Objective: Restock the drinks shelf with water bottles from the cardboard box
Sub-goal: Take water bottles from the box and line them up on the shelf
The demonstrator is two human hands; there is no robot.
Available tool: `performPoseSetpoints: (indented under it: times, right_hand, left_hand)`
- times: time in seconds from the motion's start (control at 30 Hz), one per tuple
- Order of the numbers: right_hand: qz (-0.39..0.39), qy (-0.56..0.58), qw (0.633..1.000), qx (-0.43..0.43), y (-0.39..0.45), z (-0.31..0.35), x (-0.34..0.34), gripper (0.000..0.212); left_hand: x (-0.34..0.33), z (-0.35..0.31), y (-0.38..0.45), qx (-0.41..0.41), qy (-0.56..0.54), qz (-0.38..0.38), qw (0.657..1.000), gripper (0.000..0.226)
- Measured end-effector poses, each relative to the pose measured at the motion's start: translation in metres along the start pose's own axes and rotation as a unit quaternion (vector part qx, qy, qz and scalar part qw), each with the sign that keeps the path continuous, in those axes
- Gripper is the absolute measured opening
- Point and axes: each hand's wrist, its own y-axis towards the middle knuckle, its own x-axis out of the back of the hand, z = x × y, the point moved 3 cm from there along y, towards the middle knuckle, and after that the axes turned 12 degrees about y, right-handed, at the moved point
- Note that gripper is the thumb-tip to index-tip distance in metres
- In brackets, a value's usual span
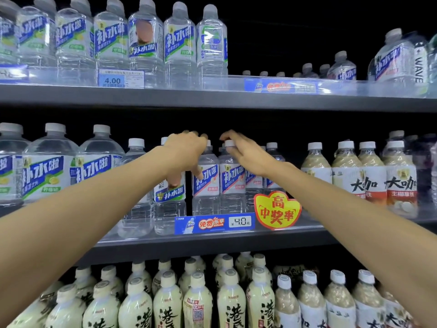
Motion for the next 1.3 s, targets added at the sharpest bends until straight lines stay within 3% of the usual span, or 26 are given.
performPoseSetpoints:
  times: [0.07, 0.17, 0.23, 0.47, 0.73, 0.93, 1.07, 1.3]
  right_hand:
    - [0.014, -0.051, 0.999, -0.005, -0.009, 0.010, 0.000, 0.043]
    - [-0.002, -0.165, 0.986, 0.019, -0.028, 0.025, 0.005, 0.051]
    - [-0.032, -0.221, 0.974, 0.028, -0.042, 0.035, 0.015, 0.050]
    - [-0.053, -0.304, 0.951, -0.018, -0.101, 0.038, 0.041, 0.043]
    - [-0.065, -0.328, 0.941, -0.044, -0.153, 0.031, 0.034, 0.028]
    - [-0.067, -0.326, 0.943, -0.025, -0.201, 0.041, 0.028, 0.019]
    - [-0.022, -0.327, 0.945, -0.006, -0.232, 0.048, 0.013, 0.025]
    - [0.048, -0.252, 0.966, 0.040, -0.256, 0.080, -0.046, 0.020]
  left_hand:
    - [0.003, 0.000, -0.004, -0.004, 0.009, -0.034, 0.999, 0.092]
    - [0.007, -0.007, -0.013, -0.028, 0.011, -0.157, 0.987, 0.079]
    - [0.007, -0.017, -0.018, -0.053, -0.001, -0.235, 0.971, 0.065]
    - [0.004, -0.064, -0.012, -0.115, -0.071, -0.363, 0.922, 0.048]
    - [0.004, -0.096, -0.016, -0.125, -0.117, -0.349, 0.921, 0.046]
    - [-0.002, -0.118, -0.064, -0.136, -0.132, -0.366, 0.911, 0.037]
    - [-0.012, -0.122, -0.111, -0.128, -0.122, -0.359, 0.916, 0.033]
    - [-0.030, -0.109, -0.197, -0.097, -0.123, -0.265, 0.951, 0.029]
